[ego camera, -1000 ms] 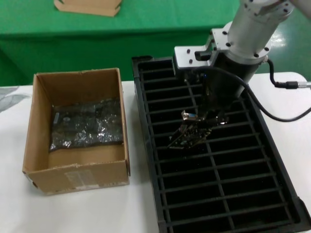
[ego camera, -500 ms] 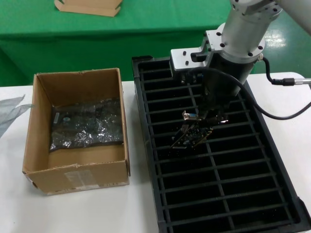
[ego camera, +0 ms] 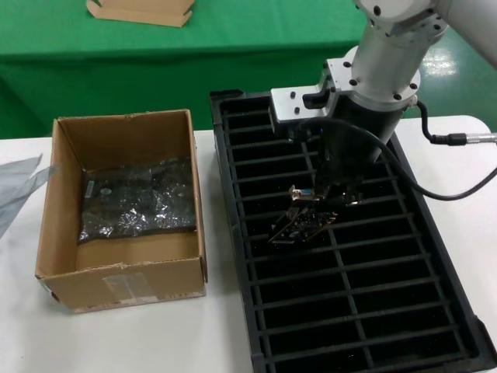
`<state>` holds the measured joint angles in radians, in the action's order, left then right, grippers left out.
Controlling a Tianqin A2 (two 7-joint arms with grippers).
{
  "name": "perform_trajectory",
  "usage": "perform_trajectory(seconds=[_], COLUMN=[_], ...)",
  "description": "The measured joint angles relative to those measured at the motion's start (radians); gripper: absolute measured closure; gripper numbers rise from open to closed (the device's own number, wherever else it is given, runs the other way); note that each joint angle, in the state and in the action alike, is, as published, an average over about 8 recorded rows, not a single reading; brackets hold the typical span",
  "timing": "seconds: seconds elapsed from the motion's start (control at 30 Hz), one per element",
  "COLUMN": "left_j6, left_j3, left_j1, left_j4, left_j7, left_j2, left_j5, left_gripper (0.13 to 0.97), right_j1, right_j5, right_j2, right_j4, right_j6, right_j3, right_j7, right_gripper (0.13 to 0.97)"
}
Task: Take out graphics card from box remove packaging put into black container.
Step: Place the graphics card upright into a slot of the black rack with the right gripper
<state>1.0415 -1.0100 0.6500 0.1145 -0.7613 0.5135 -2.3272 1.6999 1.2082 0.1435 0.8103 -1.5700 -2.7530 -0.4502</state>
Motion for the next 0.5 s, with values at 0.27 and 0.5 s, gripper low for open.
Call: perform_trajectory(seconds=[0.27,0.5], left_j6=[0.002,0.003], left_j3=[-0.006,-0.009], left_j1=[0.014,0.014], left_j4=[-0.040,-0.045], left_j7=[-0.008,-0.009], left_j2=[0.011,0.014], left_j5=[-0.005,-0.008], left_gripper=[0.958,0.958], right_j1=[-0.012,-0.013], right_j5=[-0.007,-0.006], right_j2=[0.003,-0.001], right_j4=[0.005,-0.007], right_j6=[0.000,0.000], right_j3=[0.000,0.000], right_j7=[0.000,0.019], right_gripper=[0.902,0.902])
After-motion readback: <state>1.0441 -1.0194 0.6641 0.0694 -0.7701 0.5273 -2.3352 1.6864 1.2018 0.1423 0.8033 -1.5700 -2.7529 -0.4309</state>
